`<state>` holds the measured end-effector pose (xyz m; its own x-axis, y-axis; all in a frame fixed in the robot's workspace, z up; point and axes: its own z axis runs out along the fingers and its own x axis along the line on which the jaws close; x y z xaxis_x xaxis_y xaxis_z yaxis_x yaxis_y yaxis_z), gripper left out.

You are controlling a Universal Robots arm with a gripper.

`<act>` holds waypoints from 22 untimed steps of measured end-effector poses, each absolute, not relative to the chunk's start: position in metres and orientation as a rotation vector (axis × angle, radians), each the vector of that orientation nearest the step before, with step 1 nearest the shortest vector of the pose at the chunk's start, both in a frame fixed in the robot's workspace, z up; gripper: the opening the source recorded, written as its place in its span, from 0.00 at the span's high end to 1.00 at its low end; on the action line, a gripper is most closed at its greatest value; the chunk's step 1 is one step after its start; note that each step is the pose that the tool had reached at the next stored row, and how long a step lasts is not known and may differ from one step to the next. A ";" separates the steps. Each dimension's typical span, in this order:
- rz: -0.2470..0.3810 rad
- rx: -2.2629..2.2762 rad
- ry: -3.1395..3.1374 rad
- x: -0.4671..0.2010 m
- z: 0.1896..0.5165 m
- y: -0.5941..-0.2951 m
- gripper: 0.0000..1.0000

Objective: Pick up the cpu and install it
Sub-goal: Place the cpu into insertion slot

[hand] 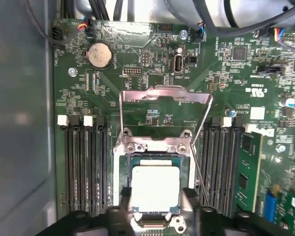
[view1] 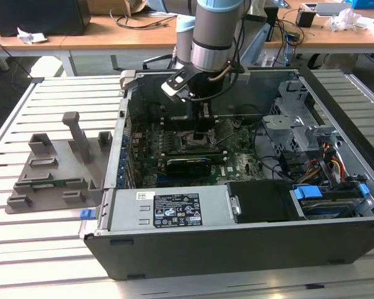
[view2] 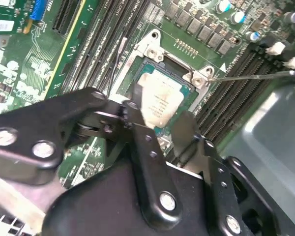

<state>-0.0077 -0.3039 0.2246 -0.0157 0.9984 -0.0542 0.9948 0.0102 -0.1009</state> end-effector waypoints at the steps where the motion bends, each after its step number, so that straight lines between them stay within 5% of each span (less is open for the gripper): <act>1: 0.171 -2.181 -2.209 -0.008 0.227 -0.304 0.53; 3: 0.171 -2.181 -2.209 -0.008 0.232 -0.304 0.58; 4: 0.171 -2.181 -2.209 -0.008 0.237 -0.304 0.65; 5: 0.171 -2.181 -2.209 -0.008 0.244 -0.304 0.83; 7: 0.171 -2.181 -2.209 -0.008 0.255 -0.303 0.89; 15: 0.168 -2.180 -2.208 -0.008 0.269 -0.303 0.89; 22: 0.081 -2.215 -2.240 -0.008 0.268 -0.303 0.89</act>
<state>-0.0079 -0.3034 0.2683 -0.0118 0.9990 -0.0432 0.9995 0.0105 -0.0294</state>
